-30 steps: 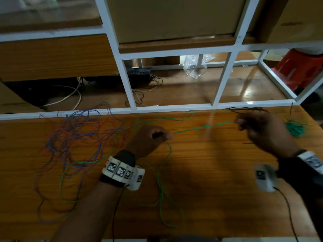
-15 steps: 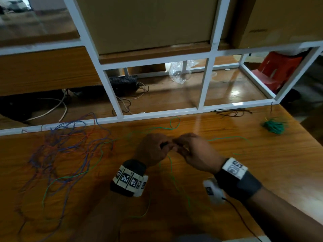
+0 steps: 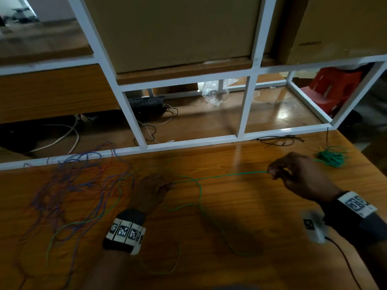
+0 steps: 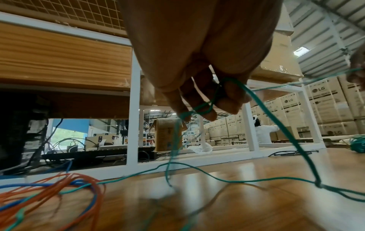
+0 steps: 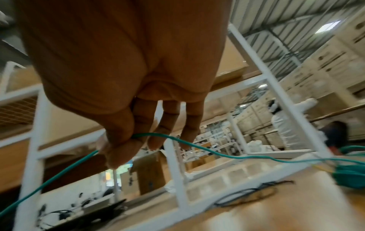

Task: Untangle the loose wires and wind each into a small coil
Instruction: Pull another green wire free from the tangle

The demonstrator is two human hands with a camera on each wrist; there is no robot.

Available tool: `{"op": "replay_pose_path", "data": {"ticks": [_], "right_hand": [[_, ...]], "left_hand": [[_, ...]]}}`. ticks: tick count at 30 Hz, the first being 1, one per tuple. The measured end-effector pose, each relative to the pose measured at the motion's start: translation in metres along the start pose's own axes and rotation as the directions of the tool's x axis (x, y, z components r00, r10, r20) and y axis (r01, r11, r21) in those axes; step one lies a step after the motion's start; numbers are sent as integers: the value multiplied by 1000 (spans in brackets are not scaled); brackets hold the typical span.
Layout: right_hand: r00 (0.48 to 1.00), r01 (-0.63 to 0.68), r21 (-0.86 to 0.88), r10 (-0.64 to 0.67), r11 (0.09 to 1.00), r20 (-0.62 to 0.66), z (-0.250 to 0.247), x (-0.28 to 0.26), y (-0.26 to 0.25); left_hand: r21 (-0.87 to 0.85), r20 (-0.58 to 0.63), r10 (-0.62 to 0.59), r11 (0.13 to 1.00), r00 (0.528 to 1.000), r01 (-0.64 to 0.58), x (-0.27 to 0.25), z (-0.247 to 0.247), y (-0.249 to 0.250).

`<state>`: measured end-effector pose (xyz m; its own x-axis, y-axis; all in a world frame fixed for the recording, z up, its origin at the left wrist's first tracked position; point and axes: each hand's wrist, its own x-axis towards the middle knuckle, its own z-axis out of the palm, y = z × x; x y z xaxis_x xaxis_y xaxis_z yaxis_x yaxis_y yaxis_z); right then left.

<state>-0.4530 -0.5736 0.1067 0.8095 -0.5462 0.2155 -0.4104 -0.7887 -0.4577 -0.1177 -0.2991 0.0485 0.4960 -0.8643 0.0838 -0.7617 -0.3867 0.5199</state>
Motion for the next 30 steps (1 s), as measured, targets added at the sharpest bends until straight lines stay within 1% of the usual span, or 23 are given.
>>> {"op": "replay_pose_path", "data": {"ticks": [1, 2, 3, 4, 5, 6, 7, 8, 9, 10, 11, 13, 14, 16, 18, 19, 21, 24, 26, 29, 30], "right_hand": [[998, -52, -8, 52, 999, 19, 0, -4, 13], [991, -109, -20, 110, 994, 81, 1, -9, 21], [971, -149, -23, 151, 989, 186, 5, -10, 26], [928, -182, -81, 199, 980, 316, 10, -11, 23], [882, -167, -176, 227, 970, 414, 16, -11, 16], [855, -126, -297, 256, 946, 452, 23, -10, 6], [854, -64, -369, 243, 927, 461, 33, -8, -2], [867, -23, -342, 189, 940, 461, 42, -4, -20], [893, 15, -268, 108, 963, 437, 51, 2, -40], [905, 52, -176, 29, 983, 424, 61, 8, -63], [905, 94, -100, -44, 991, 424, 74, 13, -82], [897, 145, -46, -111, 988, 428, 101, 24, -107], [897, 149, -63, -108, 987, 428, 109, 27, -113], [908, 150, -72, -109, 986, 404, 117, 29, -115], [919, 146, -60, -113, 987, 377, 110, 27, -113], [925, 166, -79, -128, 983, 359, 104, 26, -112], [934, 191, -113, -146, 975, 327, 91, 23, -105], [955, 144, -124, -105, 982, 279, 72, 17, -85], [960, 134, -117, -100, 984, 262, 64, 8, -71], [980, 88, -133, -62, 987, 188, 48, -4, -48], [984, 61, -151, -34, 987, 176, 42, -9, -40]], "left_hand": [[-19, -2, -9, 1000, 1000, 9, -1, 1, -4], [-17, -2, -4, 1000, 1000, 4, -3, 2, -5], [6, -9, 13, 1000, 1000, -13, -4, 5, -3], [31, -27, 54, 998, 998, -53, -4, 9, 0], [38, -36, 108, 994, 994, -106, -6, 14, 6], [31, -38, 155, 988, 987, -154, -7, 21, 12], [19, -35, 211, 978, 977, -210, -8, 27, 19], [15, -25, 264, 965, 964, -264, -8, 35, 26], [21, -16, 308, 951, 951, -308, -8, 41, 33], [29, -15, 356, 934, 934, -355, -7, 44, 42], [37, -16, 395, 918, 918, -395, -7, 46, 52], [72, -23, 453, 890, 891, -451, -7, 48, 62], [76, -23, 457, 888, 889, -454, -7, 48, 62], [38, -42, 430, 903, 902, -428, -8, 50, 53], [0, -34, 414, 910, 910, -414, -10, 52, 42], [-2, -18, 418, 909, 908, -418, -13, 52, 38], [9, -40, 411, 912, 911, -411, -15, 49, 32], [-47, -109, 343, 936, 933, -349, -18, 41, 14], [-19, -125, 298, 953, 946, -303, -17, 39, -1], [41, -130, 236, 972, 963, -232, -13, 40, -21], [41, -143, 243, 970, 959, -239, -12, 40, -24]]}}
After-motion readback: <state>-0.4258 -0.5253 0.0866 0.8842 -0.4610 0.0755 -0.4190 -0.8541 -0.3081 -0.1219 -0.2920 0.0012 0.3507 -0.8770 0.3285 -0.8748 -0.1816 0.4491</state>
